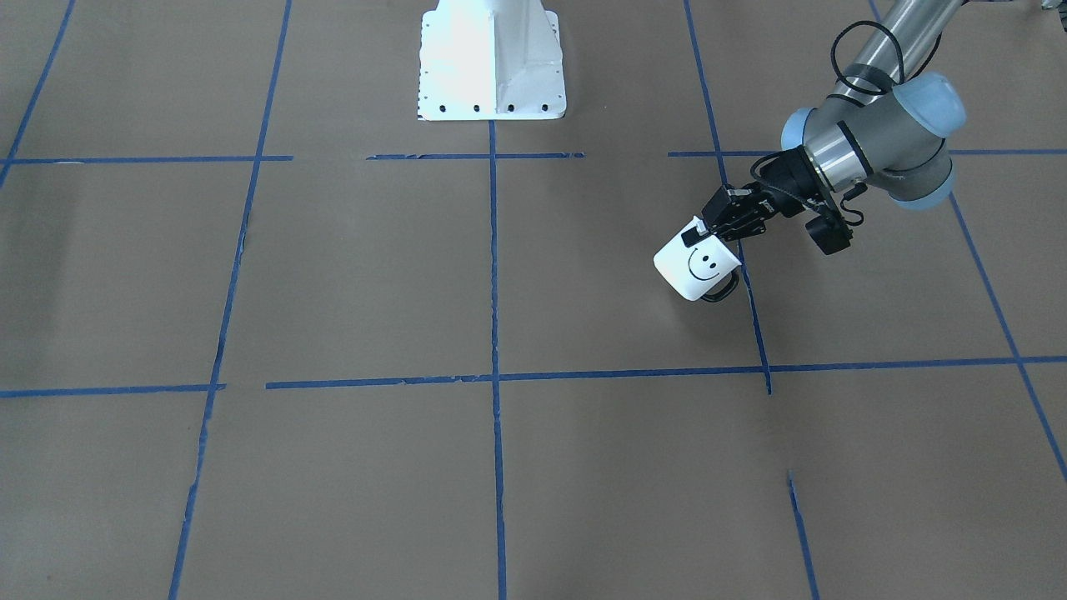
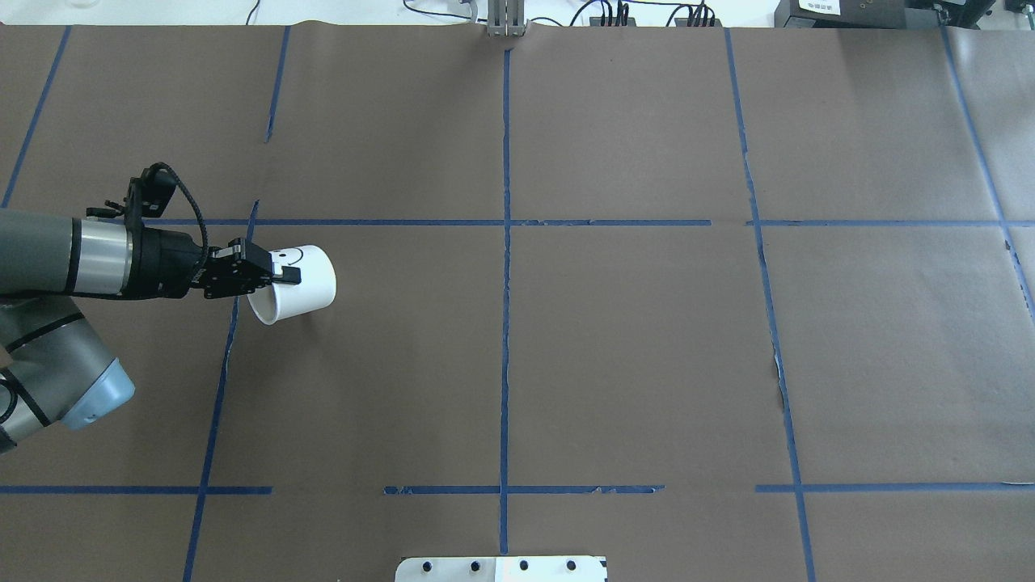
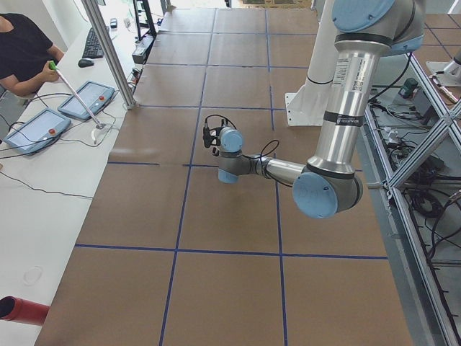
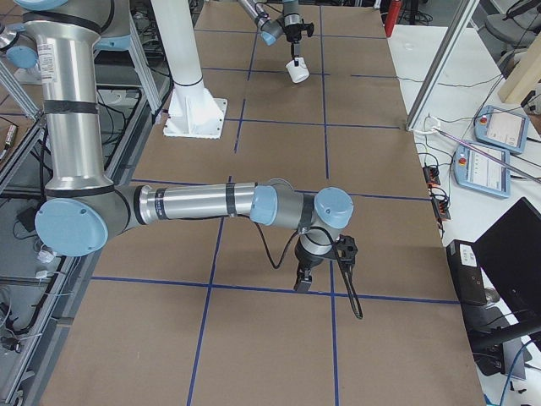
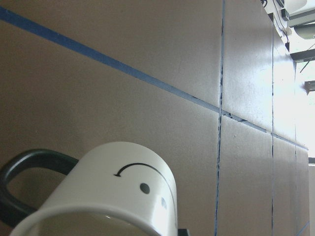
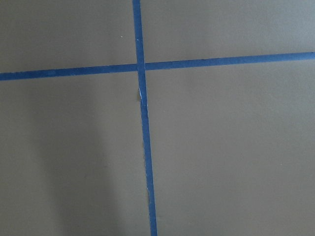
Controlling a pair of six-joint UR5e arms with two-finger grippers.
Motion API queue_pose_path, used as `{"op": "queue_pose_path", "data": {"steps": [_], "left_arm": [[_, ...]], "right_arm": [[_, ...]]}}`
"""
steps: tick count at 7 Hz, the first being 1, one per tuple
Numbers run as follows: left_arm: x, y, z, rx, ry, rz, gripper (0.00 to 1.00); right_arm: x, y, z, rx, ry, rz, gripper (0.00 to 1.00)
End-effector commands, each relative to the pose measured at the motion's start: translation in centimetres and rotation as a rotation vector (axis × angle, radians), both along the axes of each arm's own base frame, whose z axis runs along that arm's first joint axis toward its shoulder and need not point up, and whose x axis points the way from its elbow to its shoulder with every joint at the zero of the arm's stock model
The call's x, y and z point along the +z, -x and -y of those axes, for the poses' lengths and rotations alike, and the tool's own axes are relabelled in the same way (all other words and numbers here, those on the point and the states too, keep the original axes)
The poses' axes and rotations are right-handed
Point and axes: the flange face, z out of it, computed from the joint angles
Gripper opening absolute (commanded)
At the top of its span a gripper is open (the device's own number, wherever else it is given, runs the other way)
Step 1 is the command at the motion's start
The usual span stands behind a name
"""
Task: Flip mug
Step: 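Lift the mug with the left gripper and carry it toward the table center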
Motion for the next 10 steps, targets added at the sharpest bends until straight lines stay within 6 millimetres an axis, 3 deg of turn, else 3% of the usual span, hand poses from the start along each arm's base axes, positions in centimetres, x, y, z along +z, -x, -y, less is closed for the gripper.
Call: {"op": "queue_pose_path", "data": {"steps": [1, 3, 7, 8, 10], "left_arm": [[-5.4, -1.1, 2.1, 0.005, 0.024, 0.036, 0.00], [-12.0, -3.9, 4.8, 0.005, 0.045, 0.109, 0.00], [-24.8, -8.3, 7.3, 0.043, -0.006, 0.336, 0.00], [-27.3, -10.0, 7.1, 0.071, -0.036, 0.411, 0.00], [-29.2, -15.0, 5.7, 0.099, -0.064, 0.530, 0.00]], "right_arm": [[0.0, 0.0, 0.0, 0.000, 0.000, 0.000, 1.00], [0.0, 0.0, 0.0, 0.000, 0.000, 0.000, 1.00], [0.0, 0.0, 0.0, 0.000, 0.000, 0.000, 1.00], [0.0, 0.0, 0.0, 0.000, 0.000, 0.000, 1.00], [-0.1, 0.0, 0.0, 0.000, -0.002, 0.000, 1.00]]}}
